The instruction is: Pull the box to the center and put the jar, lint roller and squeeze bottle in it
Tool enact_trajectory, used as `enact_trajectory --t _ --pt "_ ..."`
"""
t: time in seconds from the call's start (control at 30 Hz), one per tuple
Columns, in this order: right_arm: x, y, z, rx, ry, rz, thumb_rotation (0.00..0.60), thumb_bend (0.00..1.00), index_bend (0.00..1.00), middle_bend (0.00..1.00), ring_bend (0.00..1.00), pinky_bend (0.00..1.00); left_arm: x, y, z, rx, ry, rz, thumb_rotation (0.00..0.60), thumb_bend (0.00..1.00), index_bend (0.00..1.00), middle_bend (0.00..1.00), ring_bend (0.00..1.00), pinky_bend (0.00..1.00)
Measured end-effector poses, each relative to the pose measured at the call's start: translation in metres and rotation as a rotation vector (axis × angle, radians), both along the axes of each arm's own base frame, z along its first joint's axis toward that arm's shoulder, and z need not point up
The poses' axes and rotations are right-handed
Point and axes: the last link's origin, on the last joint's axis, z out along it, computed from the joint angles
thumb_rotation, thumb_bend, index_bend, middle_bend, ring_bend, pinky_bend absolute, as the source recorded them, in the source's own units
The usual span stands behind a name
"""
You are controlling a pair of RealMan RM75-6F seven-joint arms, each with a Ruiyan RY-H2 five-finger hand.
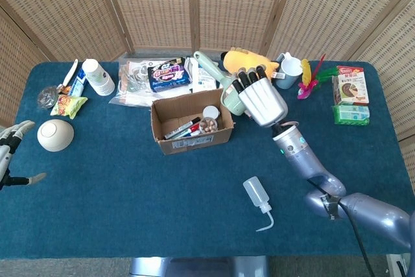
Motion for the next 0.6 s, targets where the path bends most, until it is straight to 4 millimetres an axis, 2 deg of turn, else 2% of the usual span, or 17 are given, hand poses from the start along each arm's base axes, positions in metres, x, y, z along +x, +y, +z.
enact_trajectory --t 0.6 --pt "0.006 0.005 -0.031 -0.064 0.216 0.223 0.600 0.18 0.47 0.45 0.36 0.40 -0.001 0.000 0.001 -0.002 -0.007 -0.002 0.600 0.05 0.00 0.00 0.00 0.08"
